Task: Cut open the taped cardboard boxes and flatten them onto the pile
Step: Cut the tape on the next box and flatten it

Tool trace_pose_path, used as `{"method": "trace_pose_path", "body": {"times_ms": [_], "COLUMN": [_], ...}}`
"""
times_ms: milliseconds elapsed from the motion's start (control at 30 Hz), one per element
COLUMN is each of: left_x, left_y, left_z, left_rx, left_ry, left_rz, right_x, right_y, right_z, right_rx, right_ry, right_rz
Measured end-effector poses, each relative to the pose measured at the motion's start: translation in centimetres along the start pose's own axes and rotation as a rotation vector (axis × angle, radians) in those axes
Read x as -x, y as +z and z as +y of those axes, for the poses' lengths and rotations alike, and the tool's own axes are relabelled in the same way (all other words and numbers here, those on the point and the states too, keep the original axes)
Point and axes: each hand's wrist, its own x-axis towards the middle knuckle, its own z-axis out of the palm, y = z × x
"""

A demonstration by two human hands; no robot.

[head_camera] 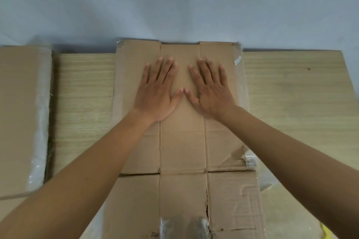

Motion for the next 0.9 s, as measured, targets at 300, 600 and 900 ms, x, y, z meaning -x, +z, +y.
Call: {"method": "trace_pose_path", "body": {"times_ms": [300,600,900], "left_x": [-1.7,7.7,17.2], "left_y": [-0.5,-0.2,2.4], "left_z": [-3.6,2.2,7.7], "left_rx": [-0.007,0.028,0.053], "left_ry": [-0.345,-0.099,-0.063], "left_rz": [-0.031,-0.119,0.015], "right_x": [-1.7,7.4,16.5], "right_y": [-0.5,0.4,3.9], "right_z": [2.8,-2.0,-6.5], "right_rx": [-0.053,-0.076,-0.043], "right_ry": [0.316,0.046,0.086], "right_rz": [-0.013,-0.045,0.033]}}
